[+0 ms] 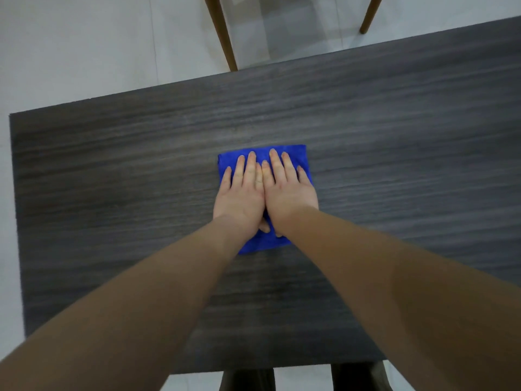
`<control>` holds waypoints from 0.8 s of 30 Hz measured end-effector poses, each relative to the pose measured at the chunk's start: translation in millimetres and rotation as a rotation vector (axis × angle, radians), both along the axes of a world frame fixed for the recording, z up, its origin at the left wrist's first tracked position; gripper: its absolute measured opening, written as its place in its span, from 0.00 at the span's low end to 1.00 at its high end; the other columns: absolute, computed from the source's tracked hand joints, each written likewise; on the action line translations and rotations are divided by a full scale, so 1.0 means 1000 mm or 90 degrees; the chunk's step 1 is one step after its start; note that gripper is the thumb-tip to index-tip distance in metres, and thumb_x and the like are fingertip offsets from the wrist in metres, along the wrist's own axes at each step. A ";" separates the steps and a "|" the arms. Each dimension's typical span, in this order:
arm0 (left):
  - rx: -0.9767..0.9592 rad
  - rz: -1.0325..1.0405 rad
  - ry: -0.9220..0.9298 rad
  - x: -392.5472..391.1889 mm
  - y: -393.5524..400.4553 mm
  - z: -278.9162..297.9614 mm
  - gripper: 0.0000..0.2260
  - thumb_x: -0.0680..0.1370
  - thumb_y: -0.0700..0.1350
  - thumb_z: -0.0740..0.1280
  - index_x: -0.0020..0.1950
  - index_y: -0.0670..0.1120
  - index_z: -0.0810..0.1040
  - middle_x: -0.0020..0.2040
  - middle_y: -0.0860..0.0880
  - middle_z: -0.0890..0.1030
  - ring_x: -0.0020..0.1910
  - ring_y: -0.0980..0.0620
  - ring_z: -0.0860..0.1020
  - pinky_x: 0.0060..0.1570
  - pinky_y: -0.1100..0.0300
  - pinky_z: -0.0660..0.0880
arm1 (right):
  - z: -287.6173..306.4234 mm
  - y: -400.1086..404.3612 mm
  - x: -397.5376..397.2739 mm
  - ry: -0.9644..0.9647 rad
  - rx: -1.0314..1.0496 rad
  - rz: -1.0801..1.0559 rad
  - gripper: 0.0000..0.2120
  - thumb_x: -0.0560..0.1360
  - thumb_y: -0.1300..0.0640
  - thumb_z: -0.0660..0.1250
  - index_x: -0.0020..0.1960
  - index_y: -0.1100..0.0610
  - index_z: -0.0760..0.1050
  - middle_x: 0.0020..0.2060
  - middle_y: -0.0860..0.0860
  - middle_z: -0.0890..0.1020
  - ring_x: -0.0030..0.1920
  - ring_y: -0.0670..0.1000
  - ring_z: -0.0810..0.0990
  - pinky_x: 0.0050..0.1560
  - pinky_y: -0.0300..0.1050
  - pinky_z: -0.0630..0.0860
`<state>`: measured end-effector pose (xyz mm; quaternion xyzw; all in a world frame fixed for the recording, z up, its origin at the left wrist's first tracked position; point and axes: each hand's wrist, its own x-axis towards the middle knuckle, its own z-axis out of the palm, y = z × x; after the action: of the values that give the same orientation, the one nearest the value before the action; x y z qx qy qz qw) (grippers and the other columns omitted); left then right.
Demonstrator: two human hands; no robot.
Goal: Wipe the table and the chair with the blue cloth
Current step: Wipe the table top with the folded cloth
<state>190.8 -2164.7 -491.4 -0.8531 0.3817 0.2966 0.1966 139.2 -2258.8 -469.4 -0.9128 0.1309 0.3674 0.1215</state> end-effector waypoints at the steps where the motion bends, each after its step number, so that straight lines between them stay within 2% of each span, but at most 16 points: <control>1: -0.003 0.002 0.001 -0.004 -0.004 0.000 0.50 0.76 0.58 0.68 0.78 0.42 0.33 0.79 0.42 0.33 0.78 0.43 0.35 0.77 0.46 0.42 | 0.001 -0.005 -0.003 -0.004 0.000 0.006 0.57 0.71 0.45 0.71 0.78 0.59 0.31 0.76 0.57 0.31 0.76 0.57 0.32 0.77 0.57 0.43; 6: -0.007 0.021 0.008 -0.022 -0.039 -0.003 0.58 0.70 0.62 0.73 0.79 0.41 0.33 0.79 0.41 0.33 0.78 0.43 0.35 0.77 0.47 0.42 | -0.002 -0.040 -0.021 -0.003 -0.018 0.016 0.61 0.67 0.45 0.76 0.78 0.58 0.32 0.77 0.55 0.32 0.77 0.56 0.33 0.77 0.56 0.43; 9: -0.011 0.016 0.011 -0.032 -0.060 -0.004 0.59 0.69 0.61 0.74 0.79 0.41 0.34 0.79 0.41 0.34 0.78 0.43 0.36 0.77 0.47 0.42 | -0.010 -0.059 -0.032 -0.017 -0.021 -0.001 0.62 0.66 0.47 0.77 0.78 0.57 0.32 0.77 0.54 0.33 0.77 0.56 0.34 0.77 0.55 0.43; 12: -0.022 0.010 0.012 -0.040 -0.077 -0.004 0.58 0.69 0.60 0.75 0.79 0.41 0.34 0.79 0.41 0.34 0.78 0.43 0.35 0.77 0.47 0.42 | -0.017 -0.075 -0.043 -0.019 -0.044 0.004 0.68 0.61 0.47 0.81 0.78 0.56 0.32 0.77 0.54 0.32 0.77 0.56 0.33 0.77 0.55 0.43; 17: -0.021 0.014 0.023 -0.051 -0.099 -0.004 0.59 0.69 0.60 0.75 0.79 0.41 0.35 0.79 0.41 0.33 0.78 0.43 0.34 0.77 0.47 0.41 | -0.017 -0.098 -0.057 -0.040 -0.018 -0.008 0.63 0.66 0.47 0.78 0.78 0.56 0.32 0.77 0.54 0.33 0.77 0.56 0.33 0.77 0.55 0.44; 24: -0.040 0.032 0.049 -0.082 -0.157 -0.004 0.59 0.69 0.58 0.76 0.79 0.41 0.34 0.78 0.41 0.32 0.78 0.43 0.34 0.77 0.46 0.41 | -0.016 -0.157 -0.088 -0.031 -0.030 -0.008 0.65 0.63 0.48 0.80 0.78 0.56 0.31 0.77 0.53 0.32 0.77 0.55 0.33 0.77 0.54 0.43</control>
<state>108.6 -2322.0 -495.1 -0.8562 0.3767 0.3214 0.1474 51.0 -2416.2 -485.0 -0.9231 0.1427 0.3412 0.1053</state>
